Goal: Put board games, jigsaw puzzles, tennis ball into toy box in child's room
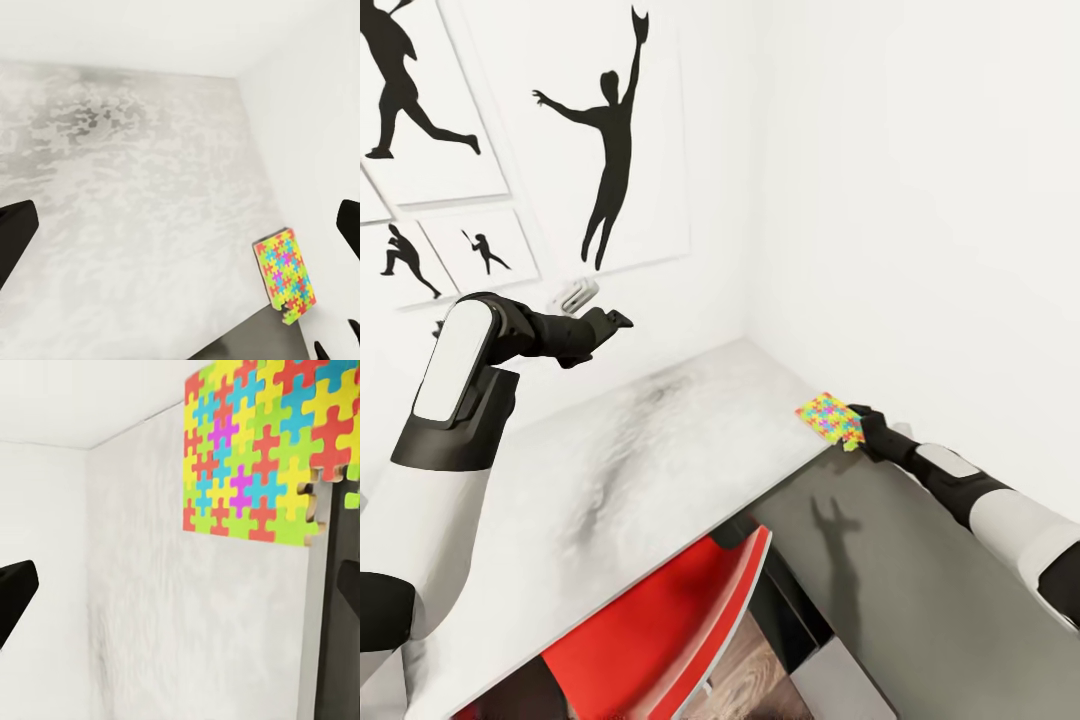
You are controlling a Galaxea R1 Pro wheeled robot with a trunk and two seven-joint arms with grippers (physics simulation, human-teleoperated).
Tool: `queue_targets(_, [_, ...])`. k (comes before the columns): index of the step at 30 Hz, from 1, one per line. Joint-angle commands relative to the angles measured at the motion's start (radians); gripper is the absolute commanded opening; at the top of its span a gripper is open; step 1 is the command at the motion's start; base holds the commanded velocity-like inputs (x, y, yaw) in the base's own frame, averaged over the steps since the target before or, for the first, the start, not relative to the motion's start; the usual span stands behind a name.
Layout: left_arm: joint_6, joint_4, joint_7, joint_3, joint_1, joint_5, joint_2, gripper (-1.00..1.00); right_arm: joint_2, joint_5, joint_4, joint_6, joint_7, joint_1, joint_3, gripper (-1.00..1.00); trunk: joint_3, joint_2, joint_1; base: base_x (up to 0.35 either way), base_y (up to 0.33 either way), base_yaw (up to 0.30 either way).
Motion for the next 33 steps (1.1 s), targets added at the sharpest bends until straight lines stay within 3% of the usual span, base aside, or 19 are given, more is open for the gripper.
queue_targets(1, [0.004,-0.001,0.009,-0.001,-0.001,0.007,0.001,1.0,-0.006,-0.008,-0.001,0.003,0.009,-0.002,0.008,1.0,-0.004,-0.002,0.001,0.0,0.0,0.0])
queue_targets(7, [0.004,0.0,0.009,-0.001,-0.001,0.007,0.001,1.0,-0.029,-0.008,-0.006,0.008,0.046,-0.004,0.008,1.0,-0.013,-0.002,0.001,0.0,0.0,0.0])
queue_targets(10, [0.004,-0.001,0.009,-0.001,-0.002,0.008,0.001,1.0,-0.058,-0.007,-0.007,0.013,0.143,-0.005,0.012,1.0,-0.018,-0.002,0.001,0.0,0.0,0.0])
queue_targets(18, [0.004,-0.002,0.01,-0.001,-0.003,0.008,0.002,1.0,-0.091,-0.005,-0.004,0.017,0.266,-0.002,0.02,1.0,-0.031,-0.002,0.001,0.0,0.0,0.0])
queue_targets(33, [0.005,-0.002,0.01,-0.002,-0.003,0.007,0.001,1.0,-0.118,-0.006,-0.004,0.018,0.304,0.0,0.019,1.0,-0.055,-0.002,0.001,0.0,0.0,0.0])
